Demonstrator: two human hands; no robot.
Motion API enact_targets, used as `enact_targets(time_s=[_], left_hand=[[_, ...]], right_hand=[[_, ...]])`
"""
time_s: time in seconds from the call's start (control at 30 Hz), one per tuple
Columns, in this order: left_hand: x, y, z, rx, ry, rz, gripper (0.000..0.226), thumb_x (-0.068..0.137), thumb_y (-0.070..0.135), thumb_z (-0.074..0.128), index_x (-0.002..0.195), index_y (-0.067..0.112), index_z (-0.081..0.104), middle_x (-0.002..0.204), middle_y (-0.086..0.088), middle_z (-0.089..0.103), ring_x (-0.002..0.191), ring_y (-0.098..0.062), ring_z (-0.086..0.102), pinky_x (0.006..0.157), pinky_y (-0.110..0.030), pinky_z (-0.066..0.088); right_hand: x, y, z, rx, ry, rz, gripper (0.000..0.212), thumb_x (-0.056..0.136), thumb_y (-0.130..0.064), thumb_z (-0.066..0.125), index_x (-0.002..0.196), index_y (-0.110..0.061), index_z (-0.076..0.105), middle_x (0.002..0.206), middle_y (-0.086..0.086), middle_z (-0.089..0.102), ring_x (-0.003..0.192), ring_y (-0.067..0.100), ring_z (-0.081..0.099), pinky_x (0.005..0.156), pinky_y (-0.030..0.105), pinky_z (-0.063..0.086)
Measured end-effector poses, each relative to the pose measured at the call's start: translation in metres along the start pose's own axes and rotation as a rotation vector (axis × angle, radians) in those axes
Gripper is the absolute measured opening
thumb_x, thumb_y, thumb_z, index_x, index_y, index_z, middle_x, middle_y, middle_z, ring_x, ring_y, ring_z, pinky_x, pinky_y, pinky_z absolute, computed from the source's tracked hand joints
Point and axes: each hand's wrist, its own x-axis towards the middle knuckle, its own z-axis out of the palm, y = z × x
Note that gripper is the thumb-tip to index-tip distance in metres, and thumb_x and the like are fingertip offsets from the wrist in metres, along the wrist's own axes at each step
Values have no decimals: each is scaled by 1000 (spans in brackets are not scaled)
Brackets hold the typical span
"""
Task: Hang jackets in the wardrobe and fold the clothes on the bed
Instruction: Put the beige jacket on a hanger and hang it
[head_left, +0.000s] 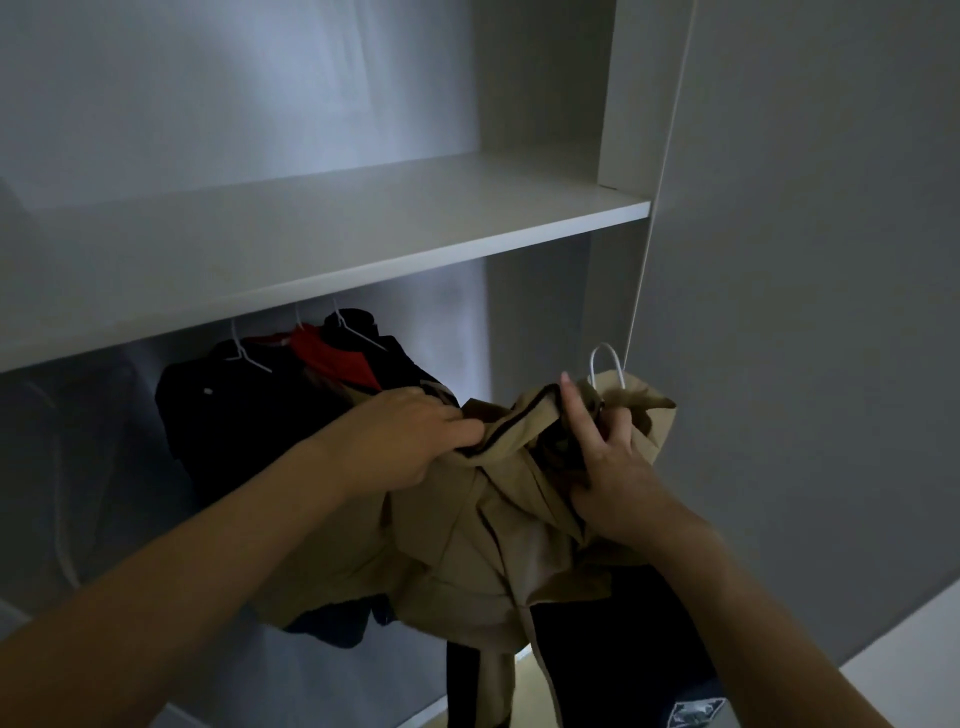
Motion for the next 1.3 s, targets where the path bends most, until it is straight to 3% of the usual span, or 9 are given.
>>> enact_targets(time_s=[0.2,0.3,0.47,0.7,0.83,0.97,1.03,1.13,1.3], left_hand=[[4,2,6,-39,-49,-15,40,72,-9,57,98,21,54,74,3,55,62,-12,41,61,-30,39],[11,8,4,-195,-50,-160,34,80,-6,46,99,21,45,73,-1,55,62,-16,46,57,-32,35],[14,14,-2,-455,-55,-297,35,80,-3,46,97,26,36,74,-7,52,64,-21,49,53,-37,34],[16,20,-1,-305,81,-308,21,87,8,50,93,25,38,72,4,49,71,-17,46,76,-22,36],[8,25,10,-446,99,-385,24,84,1,50,92,22,41,74,0,52,68,-18,48,68,-32,38],[10,28,5,-607,81,-399,27,84,1,49,90,25,39,70,4,46,61,-11,42,54,-31,31],[12,28,4,-610,80,-376,24,84,3,49,89,24,39,69,4,45,62,-11,40,54,-26,28],[16,30,4,-496,100,-364,23,83,6,49,91,25,38,74,4,47,69,-13,41,70,-29,34],[-8,29,12,-359,223,-595,51,82,25,63,127,33,41,129,8,41,122,-12,32,104,-32,21]], right_hand=[[3,-12,-4,-132,-65,-135,53,89,-15,51,133,-44,51,127,-1,19,115,27,41,95,36,49],[6,-17,-2,-164,-34,-179,30,90,-30,52,117,-34,64,121,-1,23,113,25,42,88,30,47],[3,-19,5,-153,-137,-80,85,63,-86,52,134,-39,45,126,-4,19,113,17,34,96,36,46],[13,-20,10,29,-15,58,23,93,-41,55,106,-29,70,111,-5,38,104,16,48,87,34,47],[14,-24,15,41,-49,100,30,92,-44,53,115,-29,64,115,-3,36,106,17,47,94,40,47],[13,-27,21,62,-175,96,76,75,-61,68,139,-56,28,125,-1,25,114,16,34,101,39,43],[15,-26,23,97,-171,83,64,77,-56,71,134,-54,41,121,-1,28,115,17,38,101,35,42],[21,-27,29,247,-72,133,21,88,-37,66,108,-31,69,115,-1,35,110,25,48,97,37,43],[24,-19,36,330,93,278,27,91,-33,59,111,-18,71,133,6,40,119,29,48,101,40,40]])
